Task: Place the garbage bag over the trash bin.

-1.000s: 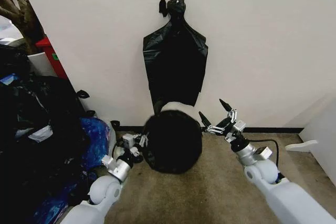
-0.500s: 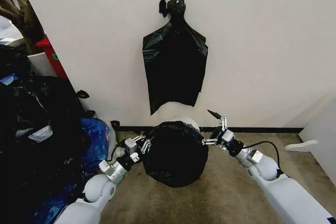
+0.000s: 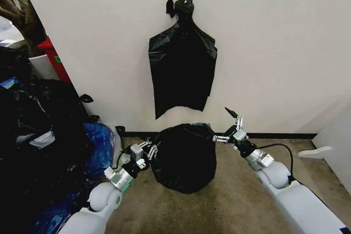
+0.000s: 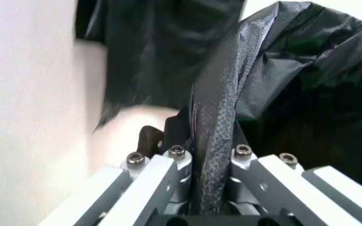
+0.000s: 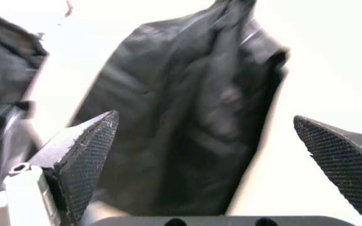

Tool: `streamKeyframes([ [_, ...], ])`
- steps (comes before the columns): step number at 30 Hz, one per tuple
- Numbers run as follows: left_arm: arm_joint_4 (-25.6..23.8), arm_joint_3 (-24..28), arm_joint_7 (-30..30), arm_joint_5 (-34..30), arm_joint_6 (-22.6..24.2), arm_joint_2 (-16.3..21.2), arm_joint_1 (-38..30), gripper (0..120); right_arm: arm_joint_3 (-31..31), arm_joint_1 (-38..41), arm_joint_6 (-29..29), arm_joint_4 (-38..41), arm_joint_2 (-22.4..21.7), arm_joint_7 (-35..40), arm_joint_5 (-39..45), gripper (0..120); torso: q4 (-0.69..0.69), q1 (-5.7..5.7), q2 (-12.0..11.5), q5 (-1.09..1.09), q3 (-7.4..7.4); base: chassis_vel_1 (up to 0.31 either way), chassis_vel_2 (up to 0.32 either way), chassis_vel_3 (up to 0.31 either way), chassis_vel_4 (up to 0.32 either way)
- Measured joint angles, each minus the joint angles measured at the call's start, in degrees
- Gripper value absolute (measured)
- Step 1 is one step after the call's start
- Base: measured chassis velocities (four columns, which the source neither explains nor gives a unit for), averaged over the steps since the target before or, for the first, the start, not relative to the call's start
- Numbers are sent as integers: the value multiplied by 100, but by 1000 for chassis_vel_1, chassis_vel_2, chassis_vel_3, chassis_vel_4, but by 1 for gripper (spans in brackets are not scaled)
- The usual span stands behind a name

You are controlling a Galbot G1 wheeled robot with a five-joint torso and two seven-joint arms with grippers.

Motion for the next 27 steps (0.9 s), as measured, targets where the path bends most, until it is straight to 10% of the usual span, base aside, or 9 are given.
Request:
streamKeyframes([
  [13, -1406, 248, -3505, -1984, 3493, -338, 141, 3, -31, -666, -154, 884, 554, 1035, -1442, 100, 0, -1, 0, 1, -1, 0, 0, 0, 0],
  [19, -1371, 673, -4157, -1798, 3855, -527, 246, 4, -79, -679, -119, 788, 612, 1009, -1520, 100, -2, -1, 0, -1, 0, 0, 0, 0, 0],
  [27, -1316, 788, -4151, -1474, 3718, -521, 450, 34, -86, -736, -84, 778, 634, 944, -1543, 100, 0, -1, 1, 2, -1, 0, 0, 0, 0],
])
